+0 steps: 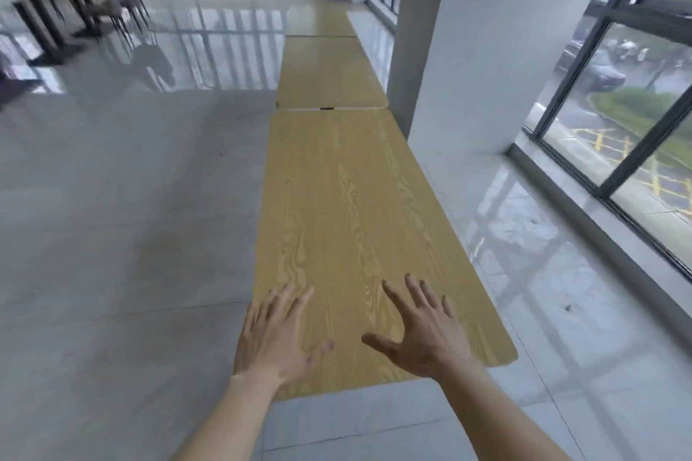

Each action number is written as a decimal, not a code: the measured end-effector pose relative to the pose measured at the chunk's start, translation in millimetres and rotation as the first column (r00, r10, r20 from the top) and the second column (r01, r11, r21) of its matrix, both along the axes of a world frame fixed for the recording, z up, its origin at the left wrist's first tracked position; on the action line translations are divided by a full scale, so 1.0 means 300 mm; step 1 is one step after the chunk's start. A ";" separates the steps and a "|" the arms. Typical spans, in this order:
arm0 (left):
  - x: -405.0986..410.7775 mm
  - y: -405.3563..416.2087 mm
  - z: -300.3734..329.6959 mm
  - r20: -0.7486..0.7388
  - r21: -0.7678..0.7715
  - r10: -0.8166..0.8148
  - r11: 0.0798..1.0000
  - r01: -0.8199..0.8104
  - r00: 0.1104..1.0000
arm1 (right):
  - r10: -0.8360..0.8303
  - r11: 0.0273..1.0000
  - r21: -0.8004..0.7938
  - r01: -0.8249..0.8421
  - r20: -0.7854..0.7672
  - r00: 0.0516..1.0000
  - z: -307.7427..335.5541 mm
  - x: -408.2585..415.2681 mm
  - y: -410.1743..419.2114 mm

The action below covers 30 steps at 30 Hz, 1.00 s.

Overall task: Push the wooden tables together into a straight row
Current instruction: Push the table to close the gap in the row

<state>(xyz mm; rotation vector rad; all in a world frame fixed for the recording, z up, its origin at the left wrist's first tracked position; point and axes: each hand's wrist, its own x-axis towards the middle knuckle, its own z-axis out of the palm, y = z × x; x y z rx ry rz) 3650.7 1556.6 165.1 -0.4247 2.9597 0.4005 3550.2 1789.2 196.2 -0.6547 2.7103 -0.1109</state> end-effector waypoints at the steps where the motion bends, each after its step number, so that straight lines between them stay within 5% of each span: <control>1: 0.012 0.004 -0.011 0.008 0.000 -0.001 1.000 0.001 1.000 | 0.012 1.000 0.018 -0.012 0.000 1.000 -0.012 0.006 0.011; 18: 0.046 0.234 -0.372 0.013 -0.034 0.051 0.998 -0.051 0.999 | 0.151 0.988 0.021 -0.151 0.005 0.988 -0.415 -0.034 0.267; 30: -0.010 0.215 -0.662 0.070 -0.045 0.026 0.999 -0.023 0.997 | 0.079 0.996 0.032 -0.077 -0.044 0.996 -0.716 -0.083 0.316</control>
